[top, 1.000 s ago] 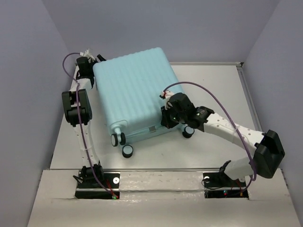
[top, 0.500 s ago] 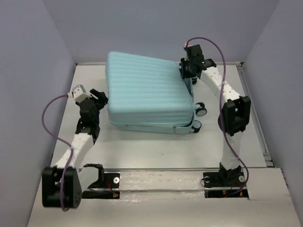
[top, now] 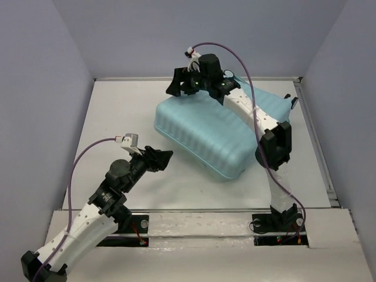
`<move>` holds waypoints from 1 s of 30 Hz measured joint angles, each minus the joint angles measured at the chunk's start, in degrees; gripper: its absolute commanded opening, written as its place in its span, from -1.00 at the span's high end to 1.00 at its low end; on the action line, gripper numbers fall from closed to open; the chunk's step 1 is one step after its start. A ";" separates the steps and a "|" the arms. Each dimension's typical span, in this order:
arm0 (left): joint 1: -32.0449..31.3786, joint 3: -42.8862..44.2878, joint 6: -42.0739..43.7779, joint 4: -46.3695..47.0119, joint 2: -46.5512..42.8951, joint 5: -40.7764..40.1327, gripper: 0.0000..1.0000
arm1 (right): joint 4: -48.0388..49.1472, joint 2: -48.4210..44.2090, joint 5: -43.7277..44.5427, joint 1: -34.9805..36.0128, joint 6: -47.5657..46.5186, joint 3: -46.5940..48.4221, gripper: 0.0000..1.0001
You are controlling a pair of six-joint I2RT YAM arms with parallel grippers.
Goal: Pack the luggage
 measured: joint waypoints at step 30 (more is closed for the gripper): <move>27.74 90.55 3.82 -13.68 98.27 16.83 -0.72 | 9.94 -57.18 34.05 -41.00 17.09 -85.64 0.86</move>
